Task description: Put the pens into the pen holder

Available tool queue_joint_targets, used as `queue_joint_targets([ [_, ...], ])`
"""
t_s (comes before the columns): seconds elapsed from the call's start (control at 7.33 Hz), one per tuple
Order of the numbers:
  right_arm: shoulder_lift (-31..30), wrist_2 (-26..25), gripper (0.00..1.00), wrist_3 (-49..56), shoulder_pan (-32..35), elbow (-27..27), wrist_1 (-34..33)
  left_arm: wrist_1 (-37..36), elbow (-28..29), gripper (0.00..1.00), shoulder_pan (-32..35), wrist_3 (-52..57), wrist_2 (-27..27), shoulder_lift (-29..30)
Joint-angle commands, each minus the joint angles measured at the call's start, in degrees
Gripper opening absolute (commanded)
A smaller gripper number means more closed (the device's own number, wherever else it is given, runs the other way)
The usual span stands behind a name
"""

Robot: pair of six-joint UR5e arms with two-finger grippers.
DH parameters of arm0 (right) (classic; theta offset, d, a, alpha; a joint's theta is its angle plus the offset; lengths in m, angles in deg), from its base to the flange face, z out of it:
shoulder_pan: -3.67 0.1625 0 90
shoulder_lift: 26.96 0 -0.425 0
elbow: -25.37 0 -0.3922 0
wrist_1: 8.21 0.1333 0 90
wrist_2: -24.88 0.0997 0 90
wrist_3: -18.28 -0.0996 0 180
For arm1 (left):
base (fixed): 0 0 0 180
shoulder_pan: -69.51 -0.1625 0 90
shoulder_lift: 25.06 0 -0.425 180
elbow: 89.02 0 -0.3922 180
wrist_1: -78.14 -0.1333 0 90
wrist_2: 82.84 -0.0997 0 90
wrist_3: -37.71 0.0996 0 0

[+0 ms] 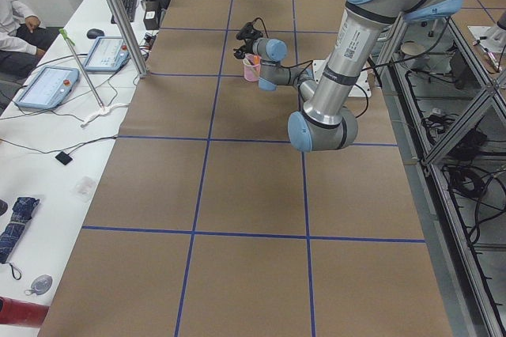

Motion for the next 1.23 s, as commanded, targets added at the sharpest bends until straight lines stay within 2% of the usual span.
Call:
queue_joint_targets([
  [0.0, -1.94, 5.68, 1.00, 7.86, 5.43, -1.94, -0.16, -11.09, -2.29, 0.99, 5.17, 0.34, 8.37, -2.16],
  [0.27, -5.89, 10.00, 1.00, 18.14, 12.11, -4.57, -0.25, -25.05, -6.85, 0.99, 15.33, 0.60, 21.96, -4.88],
  [0.41, -7.48, 10.89, 1.00, 22.98, 14.67, -7.11, -0.25, -30.95, -9.05, 0.99, 19.83, 6.26, 29.34, -6.90],
  [0.68, -12.38, 10.90, 1.00, 30.04, 18.54, -9.33, -0.16, -45.52, -14.59, 0.99, 28.18, 18.92, 38.16, -13.31],
  [0.95, -17.40, 11.07, 1.00, 39.86, 22.58, -11.52, -0.42, -56.88, -14.97, 0.99, 40.29, 36.37, 48.01, -17.10],
  [1.09, -19.69, 11.08, 1.00, 42.34, 24.34, -12.57, -0.34, -63.20, -14.88, 0.99, 45.66, 46.30, 50.23, -18.94],
])
